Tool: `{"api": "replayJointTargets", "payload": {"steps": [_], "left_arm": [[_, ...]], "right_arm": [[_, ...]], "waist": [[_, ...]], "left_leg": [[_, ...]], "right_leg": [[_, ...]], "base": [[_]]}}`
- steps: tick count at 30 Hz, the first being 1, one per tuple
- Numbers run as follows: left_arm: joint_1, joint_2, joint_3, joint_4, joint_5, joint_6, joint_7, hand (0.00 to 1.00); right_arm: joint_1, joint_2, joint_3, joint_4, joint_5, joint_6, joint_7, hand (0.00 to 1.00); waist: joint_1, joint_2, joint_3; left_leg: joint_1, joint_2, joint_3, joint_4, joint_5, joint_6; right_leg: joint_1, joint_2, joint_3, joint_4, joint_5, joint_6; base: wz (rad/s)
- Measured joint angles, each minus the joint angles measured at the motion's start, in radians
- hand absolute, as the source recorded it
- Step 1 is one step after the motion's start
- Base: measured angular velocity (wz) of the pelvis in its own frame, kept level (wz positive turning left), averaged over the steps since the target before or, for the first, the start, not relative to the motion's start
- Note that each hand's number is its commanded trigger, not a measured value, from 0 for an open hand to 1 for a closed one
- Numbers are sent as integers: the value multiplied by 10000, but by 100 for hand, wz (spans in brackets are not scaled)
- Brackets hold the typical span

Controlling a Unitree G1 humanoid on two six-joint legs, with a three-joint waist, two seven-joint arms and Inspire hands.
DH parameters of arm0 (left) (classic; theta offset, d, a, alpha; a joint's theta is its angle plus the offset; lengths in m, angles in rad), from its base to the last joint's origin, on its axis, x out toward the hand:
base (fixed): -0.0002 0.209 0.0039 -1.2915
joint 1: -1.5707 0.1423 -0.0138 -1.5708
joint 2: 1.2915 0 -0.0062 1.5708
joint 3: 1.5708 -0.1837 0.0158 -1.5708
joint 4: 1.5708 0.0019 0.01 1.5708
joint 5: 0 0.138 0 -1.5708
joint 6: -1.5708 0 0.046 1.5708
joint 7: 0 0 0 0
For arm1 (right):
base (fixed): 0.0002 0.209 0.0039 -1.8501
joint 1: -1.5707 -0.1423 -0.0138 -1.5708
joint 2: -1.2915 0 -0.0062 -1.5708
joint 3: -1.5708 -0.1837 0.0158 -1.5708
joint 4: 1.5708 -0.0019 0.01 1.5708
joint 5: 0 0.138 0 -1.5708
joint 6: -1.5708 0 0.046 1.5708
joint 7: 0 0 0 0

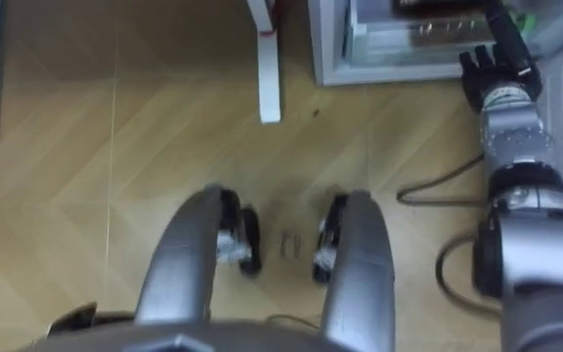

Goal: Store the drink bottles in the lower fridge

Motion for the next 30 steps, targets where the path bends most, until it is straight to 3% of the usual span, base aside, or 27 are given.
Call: {"api": "replayJointTargets", "payload": {"steps": [11, 14, 18, 23, 30], "left_arm": [[20, 20, -68, -499, 1, 1, 98, 0], [21, 37, -73, -690, -7, -142, 125, 0], [160, 93, -67, -690, -6, -220, 125, 0], [636, 138, -68, -954, -6, -225, 123, 0], [943, 531, -73, -1107, -120, -429, 145, 0]], "right_arm": [[-31, -117, 196, -316, 0, -162, -288, 0], [-56, -121, 349, -318, 1, -269, -480, 0], [-188, -125, 380, -319, 39, -352, -1205, 0], [-332, -193, 575, -875, 127, -710, -1962, 0], [-407, -318, 767, -1005, 82, -1375, -2814, 0]], "waist": [[-39, -110, -3], [19, -201, 13], [128, -407, 17], [303, -454, 14], [541, -450, 24]], "left_leg": [[-822, -28, -58, 292, -24, 55], [-880, -30, -14, 260, -21, 56], [-863, -35, 58, 99, 17, 56], [-921, -61, 14, -363, 245, 78], [-928, -517, -477, -1008, 708, -65]], "right_leg": [[-762, -37, -7, 178, 112, 41], [-843, -69, 0, 177, 136, 25], [-852, -132, -11, 90, 133, -8], [-837, -234, -252, -387, 321, -61], [-466, -737, -943, -850, 387, -153]], "base": [[0], [-3], [-1], [2], [26]]}}
